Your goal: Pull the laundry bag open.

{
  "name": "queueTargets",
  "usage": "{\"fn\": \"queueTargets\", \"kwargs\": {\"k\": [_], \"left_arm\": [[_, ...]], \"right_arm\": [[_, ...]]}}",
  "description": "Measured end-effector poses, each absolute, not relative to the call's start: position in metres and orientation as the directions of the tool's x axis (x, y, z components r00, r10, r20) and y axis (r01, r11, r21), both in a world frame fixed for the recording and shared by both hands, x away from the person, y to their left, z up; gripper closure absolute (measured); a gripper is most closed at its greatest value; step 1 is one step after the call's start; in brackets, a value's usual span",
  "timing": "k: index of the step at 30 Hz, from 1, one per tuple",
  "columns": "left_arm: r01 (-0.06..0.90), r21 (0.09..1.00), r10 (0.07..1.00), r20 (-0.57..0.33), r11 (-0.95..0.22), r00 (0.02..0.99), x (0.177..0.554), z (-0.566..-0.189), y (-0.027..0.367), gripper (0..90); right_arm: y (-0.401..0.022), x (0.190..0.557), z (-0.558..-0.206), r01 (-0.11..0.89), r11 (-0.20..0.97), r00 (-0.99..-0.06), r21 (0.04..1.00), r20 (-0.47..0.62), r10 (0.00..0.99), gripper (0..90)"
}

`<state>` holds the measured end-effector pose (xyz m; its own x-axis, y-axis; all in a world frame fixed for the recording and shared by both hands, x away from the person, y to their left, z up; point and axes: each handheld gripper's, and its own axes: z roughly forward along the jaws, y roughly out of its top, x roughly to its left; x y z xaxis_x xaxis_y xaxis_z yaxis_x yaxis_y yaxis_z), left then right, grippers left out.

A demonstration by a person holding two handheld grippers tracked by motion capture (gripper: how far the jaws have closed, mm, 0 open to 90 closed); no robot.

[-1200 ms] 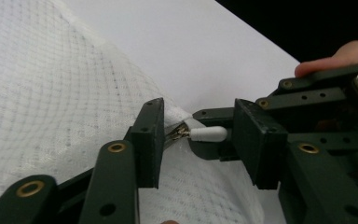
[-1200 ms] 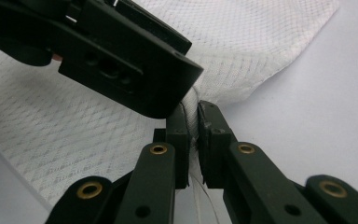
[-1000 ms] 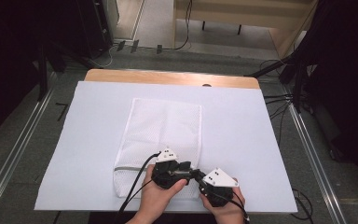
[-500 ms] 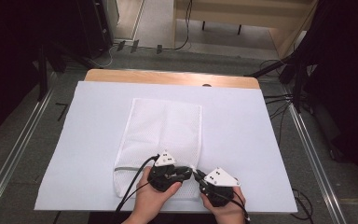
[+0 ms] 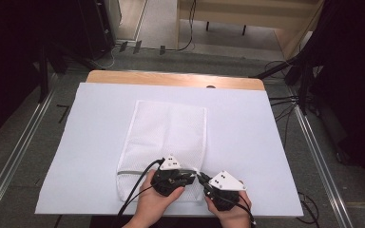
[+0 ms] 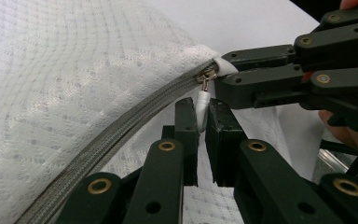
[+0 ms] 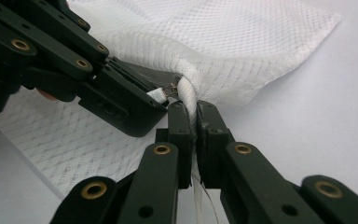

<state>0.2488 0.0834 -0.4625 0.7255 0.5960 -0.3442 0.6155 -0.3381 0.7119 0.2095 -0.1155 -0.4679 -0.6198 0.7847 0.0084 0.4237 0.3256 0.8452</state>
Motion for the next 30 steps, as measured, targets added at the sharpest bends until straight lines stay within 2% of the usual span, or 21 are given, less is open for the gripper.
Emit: {"fn": "queueTargets", "kwargs": {"k": [3,7,13,26,27,30], "left_arm": [[0.631,0.706,0.572,-0.386,-0.321,0.724,0.252,-0.462,0.088,86.3],[0.634,0.709,0.569,-0.397,-0.308,0.72,0.253,-0.461,0.09,86.7],[0.602,0.723,0.573,-0.35,-0.338,0.741,0.25,-0.458,0.09,87.9],[0.605,0.71,0.563,-0.351,-0.361,0.748,0.252,-0.457,0.093,88.2],[0.599,0.709,0.588,-0.319,-0.372,0.743,0.253,-0.458,0.096,88.3],[0.621,0.701,0.602,-0.34,-0.35,0.723,0.256,-0.46,0.104,88.3]], "right_arm": [[-0.116,0.209,-0.468,0.421,0.328,-0.616,0.846,0.002,0.787,87.3],[-0.115,0.209,-0.468,0.417,0.332,-0.616,0.846,-0.005,0.788,87.3],[-0.114,0.209,-0.468,0.418,0.333,-0.623,0.845,-0.001,0.783,87.3],[-0.114,0.209,-0.465,0.428,0.348,-0.63,0.834,-0.001,0.777,88.0],[-0.115,0.208,-0.465,0.428,0.349,-0.619,0.834,-0.012,0.785,88.1],[-0.121,0.21,-0.462,0.437,0.325,-0.598,0.839,0.001,0.802,88.2]]}}
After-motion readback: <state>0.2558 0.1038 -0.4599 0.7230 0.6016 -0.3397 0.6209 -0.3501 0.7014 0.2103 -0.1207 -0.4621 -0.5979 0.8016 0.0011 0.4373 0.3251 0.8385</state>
